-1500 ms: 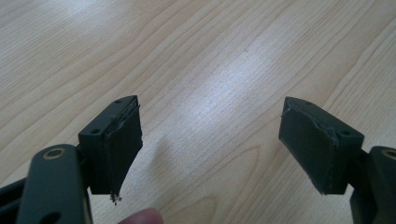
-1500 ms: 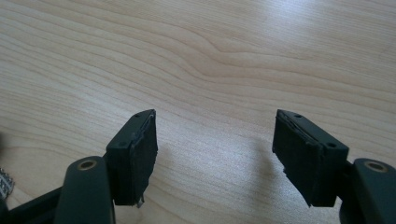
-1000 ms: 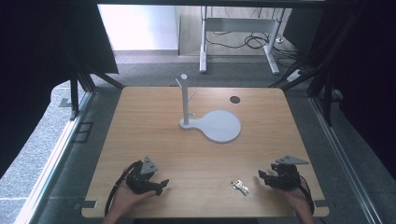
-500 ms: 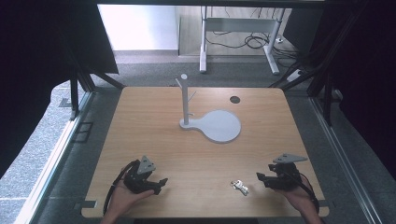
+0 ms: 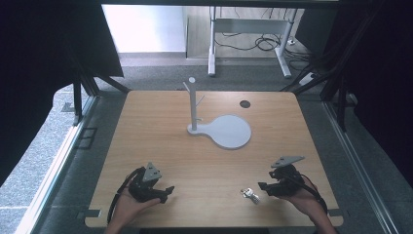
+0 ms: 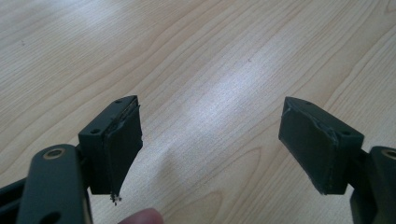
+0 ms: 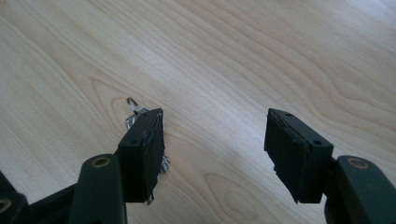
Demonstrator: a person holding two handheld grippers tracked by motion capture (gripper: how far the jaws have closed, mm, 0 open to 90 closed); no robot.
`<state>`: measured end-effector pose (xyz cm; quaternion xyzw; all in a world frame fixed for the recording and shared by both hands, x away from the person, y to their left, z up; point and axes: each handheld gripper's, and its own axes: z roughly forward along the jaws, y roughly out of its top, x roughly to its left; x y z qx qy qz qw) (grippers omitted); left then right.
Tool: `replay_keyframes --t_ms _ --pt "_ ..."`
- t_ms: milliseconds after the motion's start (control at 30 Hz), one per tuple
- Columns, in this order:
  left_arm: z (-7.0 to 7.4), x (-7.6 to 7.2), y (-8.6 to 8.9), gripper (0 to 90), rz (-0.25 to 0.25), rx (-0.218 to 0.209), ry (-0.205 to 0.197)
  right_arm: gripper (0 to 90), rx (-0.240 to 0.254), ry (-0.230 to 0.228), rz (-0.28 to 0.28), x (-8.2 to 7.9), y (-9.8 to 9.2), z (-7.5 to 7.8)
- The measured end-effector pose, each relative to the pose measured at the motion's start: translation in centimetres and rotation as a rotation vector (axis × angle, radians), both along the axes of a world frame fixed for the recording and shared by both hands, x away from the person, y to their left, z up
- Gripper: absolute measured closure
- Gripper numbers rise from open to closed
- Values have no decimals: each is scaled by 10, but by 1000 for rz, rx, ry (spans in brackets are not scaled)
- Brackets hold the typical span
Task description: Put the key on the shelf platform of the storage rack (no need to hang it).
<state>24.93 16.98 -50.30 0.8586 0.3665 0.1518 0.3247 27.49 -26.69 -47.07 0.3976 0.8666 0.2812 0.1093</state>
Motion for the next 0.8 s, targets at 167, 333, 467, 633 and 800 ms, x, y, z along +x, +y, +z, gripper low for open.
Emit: replay_keyframes --t_ms 167,333,467,633,800 --pt "0 0 0 216 -1 0 1 384 -9 33 24 1 10 -3" --pt "0 0 1 216 -2 -1 4 385 -39 57 61 -1 22 -7" --pt "1 1 5 216 6 -4 3 384 -59 66 81 -2 29 -10" --pt "3 1 7 216 12 -8 -2 380 -87 92 112 -2 41 -14" --pt "3 1 6 216 10 -10 -2 381 -100 107 132 -2 49 -19"
